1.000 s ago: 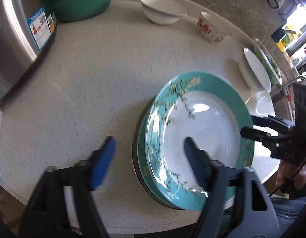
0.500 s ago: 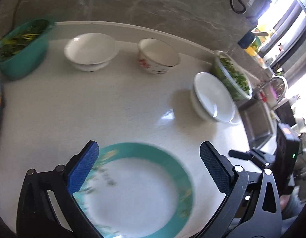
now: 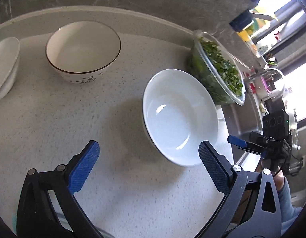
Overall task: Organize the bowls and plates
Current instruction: 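Move both grippers to the rim of the large white bowl, then close both grippers on the large white bowl rim, then lift the large white bowl with both grippers and set it down on the counter, then open both grippers and release the large white bowl, then move both grippers to the white bowl by the teal colander and grip its rim, then carry the white bowl with both grippers and lower it into the large white bowl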
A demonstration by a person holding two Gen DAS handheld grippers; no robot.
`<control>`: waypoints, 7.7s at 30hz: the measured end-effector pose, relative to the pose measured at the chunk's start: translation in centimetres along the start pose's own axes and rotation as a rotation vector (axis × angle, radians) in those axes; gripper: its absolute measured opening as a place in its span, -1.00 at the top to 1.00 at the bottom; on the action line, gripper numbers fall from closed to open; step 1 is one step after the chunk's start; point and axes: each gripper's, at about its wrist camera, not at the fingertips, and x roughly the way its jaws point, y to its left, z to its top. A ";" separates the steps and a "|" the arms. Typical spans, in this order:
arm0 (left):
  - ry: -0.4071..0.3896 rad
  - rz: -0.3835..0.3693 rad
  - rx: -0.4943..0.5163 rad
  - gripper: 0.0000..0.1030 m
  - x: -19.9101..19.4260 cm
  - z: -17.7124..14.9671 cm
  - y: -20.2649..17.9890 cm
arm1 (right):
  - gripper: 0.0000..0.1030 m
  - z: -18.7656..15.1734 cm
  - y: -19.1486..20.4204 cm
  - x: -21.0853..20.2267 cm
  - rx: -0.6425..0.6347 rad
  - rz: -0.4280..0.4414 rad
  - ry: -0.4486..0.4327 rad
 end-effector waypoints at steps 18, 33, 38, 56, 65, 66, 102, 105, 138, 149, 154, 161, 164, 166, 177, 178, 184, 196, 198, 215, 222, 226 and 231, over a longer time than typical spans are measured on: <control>0.136 0.001 0.007 0.44 9.2 4.1 0.6 | -0.15 3.1 -0.1 7.2 0.089 -0.069 0.018; 0.124 0.076 0.054 0.77 9.2 3.2 0.3 | 0.52 2.8 -0.1 8.8 0.050 -0.212 0.000; 0.120 0.098 0.067 0.77 8.8 2.6 0.2 | 0.51 2.7 0.2 9.2 0.047 -0.220 0.011; 0.152 0.083 0.056 0.78 3.4 -4.8 -3.6 | 0.49 -3.2 3.2 4.0 0.058 -0.214 0.020; 0.252 0.068 0.047 0.78 3.2 -10.9 -4.9 | 0.49 -8.3 2.3 2.1 0.136 -0.250 0.095; 0.262 0.072 0.045 0.78 3.3 -11.5 -4.9 | 0.49 -8.6 2.2 2.1 0.139 -0.253 0.098; -0.116 0.076 -0.044 -0.83 -8.9 -7.2 1.3 | -0.34 -5.6 5.7 0.2 0.027 -0.243 -0.005; -0.208 0.151 -0.112 -0.85 -12.7 -5.7 6.8 | -0.42 -4.5 9.5 3.5 -0.036 -0.203 0.021; -0.133 0.303 -0.217 -0.25 -5.3 6.6 28.4 | -0.09 5.3 24.5 39.2 -0.265 -0.483 0.286; -0.115 0.269 -0.139 0.63 -3.0 8.8 27.7 | 0.27 5.2 24.8 43.1 -0.334 -0.550 0.334; -0.115 0.274 -0.115 0.78 -2.5 9.3 27.1 | 0.62 4.8 24.7 43.8 -0.375 -0.561 0.345; -0.109 0.271 -0.112 0.80 -3.7 8.3 26.2 | 0.68 4.8 24.5 43.1 -0.377 -0.523 0.333; -0.112 0.273 -0.118 0.80 -4.3 8.1 25.5 | 0.68 4.6 24.8 42.5 -0.376 -0.508 0.328; -0.113 0.270 -0.120 0.80 -4.9 7.9 25.3 | 0.68 4.6 25.0 41.9 -0.373 -0.500 0.321; -0.128 0.254 -0.068 0.80 -7.5 5.6 19.6 | 0.68 2.8 25.8 35.1 -0.362 -0.453 0.274; -0.129 0.252 -0.058 0.80 -7.8 5.0 18.7 | 0.68 2.6 25.9 34.3 -0.360 -0.450 0.267; -0.122 0.216 0.015 0.80 -7.9 2.2 12.0 | 0.66 0.5 25.1 27.3 -0.333 -0.435 0.202; -0.024 0.104 0.232 0.78 -4.2 -6.6 -7.4 | 0.54 -4.4 18.7 10.0 -0.203 -0.495 0.042; 0.001 0.095 0.267 0.78 -3.0 -8.2 -9.9 | 0.51 -5.1 17.2 7.8 -0.178 -0.511 0.033; 0.141 0.167 0.348 0.73 6.4 -13.7 -18.3 | 0.51 -8.2 7.6 2.2 -0.072 -0.504 0.123; 0.149 0.222 0.339 0.63 7.6 -13.9 -16.6 | 0.52 -8.7 7.6 3.9 -0.136 -0.546 0.190; 0.137 0.231 0.354 0.58 8.0 -14.1 -16.0 | 0.52 -8.9 7.5 4.7 -0.155 -0.564 0.201; 0.137 0.226 0.368 0.50 8.1 -14.2 -15.9 | 0.52 -8.9 7.9 5.0 -0.187 -0.601 0.197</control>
